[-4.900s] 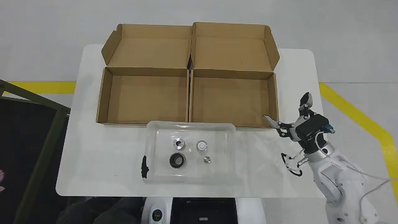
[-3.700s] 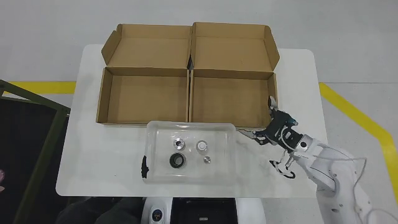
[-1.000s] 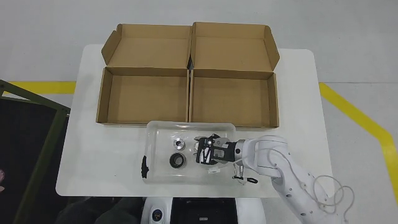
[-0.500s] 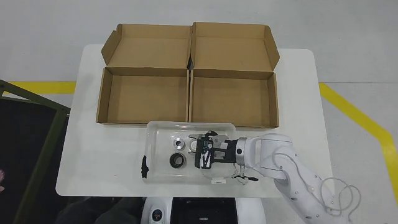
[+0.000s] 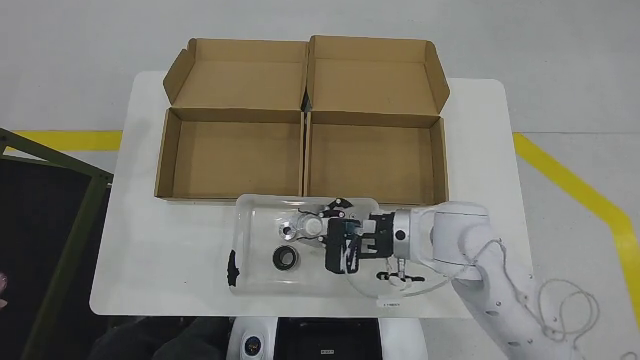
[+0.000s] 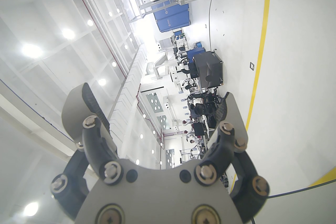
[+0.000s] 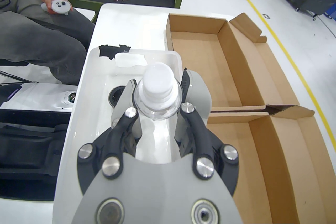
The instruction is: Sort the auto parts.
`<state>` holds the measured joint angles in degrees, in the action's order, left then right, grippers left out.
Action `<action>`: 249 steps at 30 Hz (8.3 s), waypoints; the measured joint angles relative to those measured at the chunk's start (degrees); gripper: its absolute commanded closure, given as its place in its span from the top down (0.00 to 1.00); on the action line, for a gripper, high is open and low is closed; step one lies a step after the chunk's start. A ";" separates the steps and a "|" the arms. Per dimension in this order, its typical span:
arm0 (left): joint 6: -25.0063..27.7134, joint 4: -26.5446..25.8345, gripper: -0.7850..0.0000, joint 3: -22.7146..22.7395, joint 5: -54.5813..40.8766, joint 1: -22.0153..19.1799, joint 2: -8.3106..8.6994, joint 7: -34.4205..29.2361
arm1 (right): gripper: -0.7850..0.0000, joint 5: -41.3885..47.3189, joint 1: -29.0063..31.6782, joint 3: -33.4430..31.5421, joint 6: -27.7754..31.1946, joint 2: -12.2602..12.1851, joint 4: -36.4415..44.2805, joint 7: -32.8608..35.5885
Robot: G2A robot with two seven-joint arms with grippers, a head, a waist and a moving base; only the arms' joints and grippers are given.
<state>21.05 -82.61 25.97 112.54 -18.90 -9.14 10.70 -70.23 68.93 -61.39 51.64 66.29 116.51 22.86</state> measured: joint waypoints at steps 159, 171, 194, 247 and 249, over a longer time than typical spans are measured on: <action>0.00 0.00 1.00 0.00 0.00 0.00 0.00 0.00 | 0.98 -5.16 8.87 1.81 -6.64 -1.65 0.52 8.19; 0.00 0.00 1.00 0.00 0.00 0.00 0.00 0.00 | 0.97 -8.78 11.05 1.35 -8.37 -2.50 1.95 13.25; 0.00 0.00 1.00 0.00 0.00 0.00 0.00 0.00 | 0.82 -9.04 6.86 7.54 -8.92 -2.24 -0.64 24.57; 0.00 0.00 1.00 0.00 0.00 0.00 0.00 0.00 | 0.00 -4.44 1.77 9.82 -5.47 -2.95 5.14 17.55; 0.00 0.00 1.00 0.00 0.00 0.00 0.00 0.00 | 0.00 -4.57 1.10 9.99 -5.27 -2.90 5.62 16.46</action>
<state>21.05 -82.61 25.97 112.54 -18.90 -9.14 10.70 -74.81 70.03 -51.40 46.37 63.39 122.13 39.33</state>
